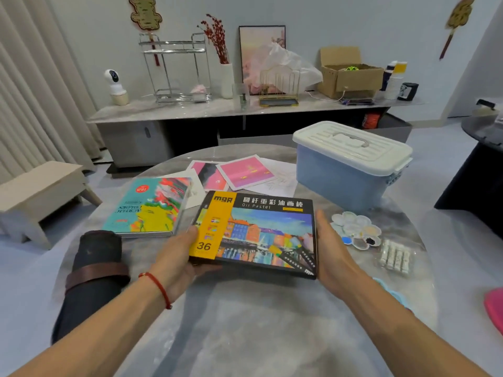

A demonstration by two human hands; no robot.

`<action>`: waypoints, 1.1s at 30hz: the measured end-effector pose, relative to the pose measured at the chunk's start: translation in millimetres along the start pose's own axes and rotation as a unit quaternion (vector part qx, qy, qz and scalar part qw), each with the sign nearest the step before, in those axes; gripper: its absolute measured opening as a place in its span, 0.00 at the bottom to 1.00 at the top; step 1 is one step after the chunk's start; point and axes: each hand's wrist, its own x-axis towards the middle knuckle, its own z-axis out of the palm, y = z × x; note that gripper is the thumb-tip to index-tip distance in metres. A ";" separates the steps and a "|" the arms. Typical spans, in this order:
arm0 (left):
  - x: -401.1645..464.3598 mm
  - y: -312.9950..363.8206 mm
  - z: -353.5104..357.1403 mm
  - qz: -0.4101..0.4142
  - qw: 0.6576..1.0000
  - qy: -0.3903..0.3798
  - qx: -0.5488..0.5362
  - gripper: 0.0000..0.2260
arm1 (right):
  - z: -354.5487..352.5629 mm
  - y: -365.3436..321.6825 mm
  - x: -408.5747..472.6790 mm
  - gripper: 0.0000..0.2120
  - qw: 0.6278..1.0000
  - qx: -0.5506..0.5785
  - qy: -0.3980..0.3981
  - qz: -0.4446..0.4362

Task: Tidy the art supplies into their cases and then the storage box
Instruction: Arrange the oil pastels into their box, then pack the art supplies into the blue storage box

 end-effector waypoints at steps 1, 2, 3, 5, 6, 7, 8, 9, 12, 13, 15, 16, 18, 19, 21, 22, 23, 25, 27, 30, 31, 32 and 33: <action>6.0 6.5 -2.2 -0.005 0.999 0.022 -0.042 0.11 | 4.1 -2.4 5.4 0.26 1.000 -0.009 0.011 -0.021; 13.8 16.2 -10.2 0.002 0.995 0.046 -0.083 0.10 | 16.3 -4.5 10.3 0.25 0.999 -0.020 0.018 -0.039; 23.1 23.0 -14.8 0.016 0.990 0.061 -0.123 0.08 | 22.7 -6.3 12.7 0.24 0.997 -0.042 0.033 -0.064; 41.7 41.0 -31.2 0.054 0.975 0.095 -0.195 0.06 | 35.9 -3.8 19.7 0.21 0.992 -0.088 0.042 -0.079; 51.8 48.8 -38.6 0.068 0.966 0.114 -0.222 0.06 | 39.7 -3.0 20.7 0.21 0.989 -0.117 0.035 -0.078; 61.3 54.4 -46.1 0.076 0.956 0.130 -0.250 0.07 | 41.0 0.1 20.7 0.20 0.984 -0.158 0.024 -0.075; 72.0 58.8 -52.7 0.080 0.945 0.132 -0.288 0.09 | 41.9 3.1 23.3 0.19 0.974 -0.216 0.010 -0.074; 82.4 60.5 -56.4 0.075 0.934 0.128 -0.324 0.09 | 40.8 5.9 27.5 0.18 0.959 -0.274 -0.006 -0.072; 105.6 53.5 -50.5 0.049 0.921 0.091 -0.375 0.12 | 34.8 12.8 39.4 0.13 0.926 -0.371 -0.022 -0.067; 112.9 48.5 -48.6 0.045 0.922 0.090 -0.375 0.16 | 32.5 15.9 43.4 0.12 0.921 -0.384 -0.024 -0.068; 125.4 39.5 -49.5 0.045 0.926 0.103 -0.360 0.19 | 28.0 24.4 54.4 0.11 0.892 -0.441 -0.023 -0.097; 129.2 35.4 -50.9 0.046 0.925 0.113 -0.359 0.20 | 27.3 27.1 58.8 0.10 0.866 -0.485 -0.021 -0.120; 136.3 26.1 -53.7 0.047 0.927 0.139 -0.345 0.21 | 25.4 33.3 65.3 0.09 0.819 -0.551 -0.026 -0.157; 136.2 23.2 -53.4 0.048 0.932 0.150 -0.328 0.21 | 25.7 34.5 67.3 0.08 0.805 -0.568 -0.033 -0.169; 135.5 24.2 -50.6 0.049 0.938 0.189 -0.287 0.18 | 29.5 35.6 65.1 0.07 0.779 -0.597 -0.052 -0.185; 132.2 28.0 -46.6 0.041 0.941 0.219 -0.254 0.16 | 30.6 35.6 62.4 0.07 0.765 -0.612 -0.059 -0.191; 128.6 33.0 -45.6 0.033 0.946 0.245 -0.211 0.16 | 32.1 34.1 62.1 0.08 0.748 -0.629 -0.063 -0.201; 110.7 43.6 -34.6 0.003 0.955 0.269 -0.127 0.18 | 31.6 23.3 62.4 0.09 0.724 -0.648 -0.056 -0.231; 84.2 45.7 -10.6 -0.019 0.973 0.225 -0.058 0.17 | 20.3 -4.6 60.3 0.10 0.747 -0.595 0.023 -0.296; 37.3 46.3 35.6 0.019 0.995 0.091 -0.024 0.08 | -12.7 -63.8 56.1 0.11 0.784 -0.371 0.297 -0.399; 25.3 45.0 48.6 0.030 0.998 0.056 -0.019 0.05 | -28.3 -79.4 55.7 0.10 0.784 -0.284 0.391 -0.389; 15.4 43.9 61.3 0.036 0.999 0.021 -0.008 0.02 | -47.3 -92.5 58.1 0.09 0.784 -0.203 0.464 -0.358; 8.6 41.7 71.6 0.040 0.999 -0.011 0.007 0.02 | -66.1 -102.5 63.9 0.10 0.795 -0.139 0.504 -0.308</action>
